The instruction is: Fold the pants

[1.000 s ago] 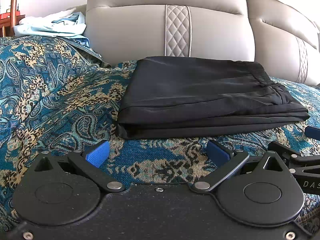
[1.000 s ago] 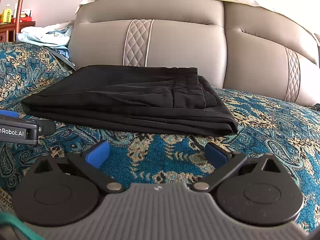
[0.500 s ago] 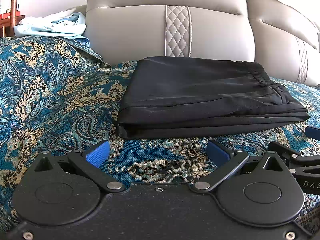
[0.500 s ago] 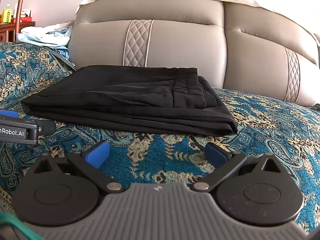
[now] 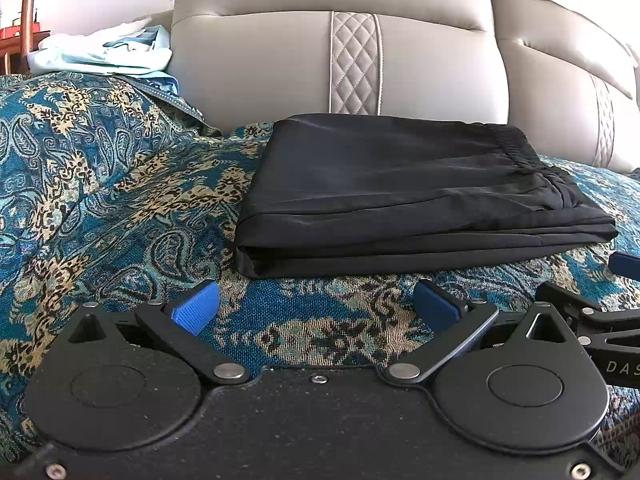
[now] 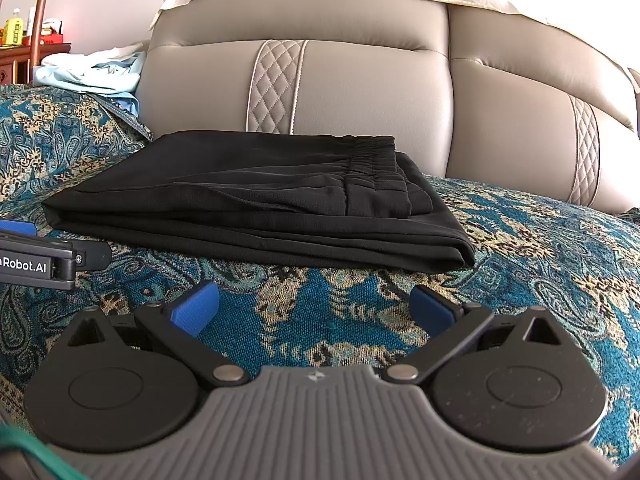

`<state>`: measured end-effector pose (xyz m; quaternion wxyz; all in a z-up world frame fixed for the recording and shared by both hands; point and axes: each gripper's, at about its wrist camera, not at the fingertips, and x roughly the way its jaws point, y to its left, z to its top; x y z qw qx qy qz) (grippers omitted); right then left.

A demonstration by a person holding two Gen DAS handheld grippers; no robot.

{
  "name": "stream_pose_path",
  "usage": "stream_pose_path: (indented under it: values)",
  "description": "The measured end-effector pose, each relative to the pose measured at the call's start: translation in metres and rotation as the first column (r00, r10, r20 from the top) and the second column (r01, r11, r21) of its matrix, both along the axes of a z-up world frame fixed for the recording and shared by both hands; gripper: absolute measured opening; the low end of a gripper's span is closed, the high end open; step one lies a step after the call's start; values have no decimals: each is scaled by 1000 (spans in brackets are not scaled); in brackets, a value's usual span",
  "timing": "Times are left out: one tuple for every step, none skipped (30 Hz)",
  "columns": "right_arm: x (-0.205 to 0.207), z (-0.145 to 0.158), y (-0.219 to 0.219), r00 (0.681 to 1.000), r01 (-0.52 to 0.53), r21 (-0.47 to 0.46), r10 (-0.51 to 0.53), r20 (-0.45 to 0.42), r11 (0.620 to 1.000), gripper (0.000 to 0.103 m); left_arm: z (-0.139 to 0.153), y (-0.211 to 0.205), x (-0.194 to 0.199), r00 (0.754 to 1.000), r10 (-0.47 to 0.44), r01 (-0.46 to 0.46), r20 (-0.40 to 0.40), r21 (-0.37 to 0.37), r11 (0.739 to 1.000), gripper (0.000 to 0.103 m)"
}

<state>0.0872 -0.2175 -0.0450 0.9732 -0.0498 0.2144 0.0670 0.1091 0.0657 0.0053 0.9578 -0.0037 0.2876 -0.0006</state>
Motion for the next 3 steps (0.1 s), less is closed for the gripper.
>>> stream_pose_path:
  values:
    - [0, 0, 0, 1000, 0, 0, 0, 0, 1000, 103, 0, 0, 0, 1000, 0, 0, 0, 0, 1000, 103]
    - [0, 0, 0, 1000, 0, 0, 0, 0, 1000, 103, 0, 0, 0, 1000, 1, -1, 0, 0, 1000, 103]
    - [0, 0, 0, 1000, 0, 0, 0, 0, 1000, 103, 0, 0, 0, 1000, 1, -1, 0, 0, 1000, 103]
